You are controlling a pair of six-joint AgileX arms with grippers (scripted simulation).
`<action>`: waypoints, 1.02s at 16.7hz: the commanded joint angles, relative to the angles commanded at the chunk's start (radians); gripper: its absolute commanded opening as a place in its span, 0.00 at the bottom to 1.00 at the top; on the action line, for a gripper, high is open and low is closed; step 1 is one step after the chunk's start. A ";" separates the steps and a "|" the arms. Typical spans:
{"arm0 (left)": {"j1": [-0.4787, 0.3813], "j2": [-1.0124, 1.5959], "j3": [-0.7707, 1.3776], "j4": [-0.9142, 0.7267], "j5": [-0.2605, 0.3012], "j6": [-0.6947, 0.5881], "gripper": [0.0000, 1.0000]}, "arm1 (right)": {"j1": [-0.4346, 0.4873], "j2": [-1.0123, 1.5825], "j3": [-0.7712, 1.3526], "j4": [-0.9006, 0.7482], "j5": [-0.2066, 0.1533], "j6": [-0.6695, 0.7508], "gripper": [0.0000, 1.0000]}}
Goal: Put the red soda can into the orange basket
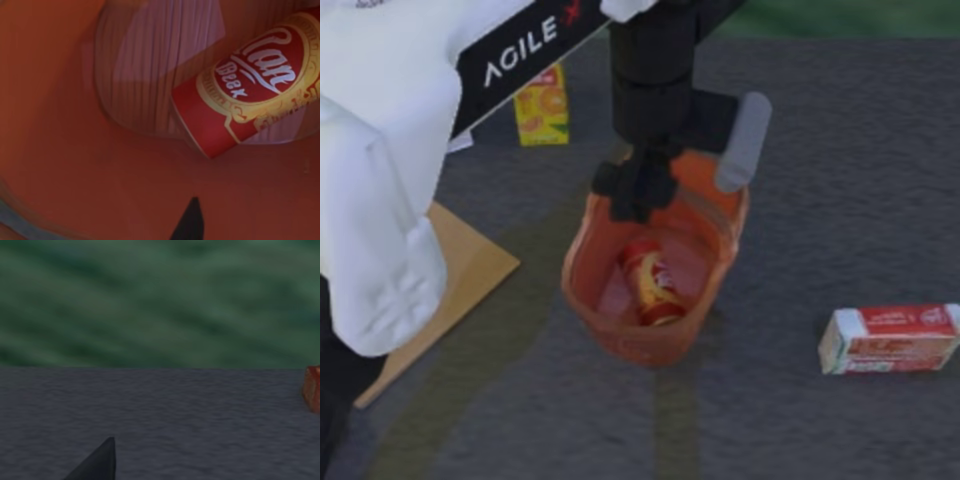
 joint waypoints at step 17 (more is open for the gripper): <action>0.000 0.000 0.000 0.000 0.000 0.000 0.00 | 0.000 0.000 0.000 0.000 0.000 0.000 1.00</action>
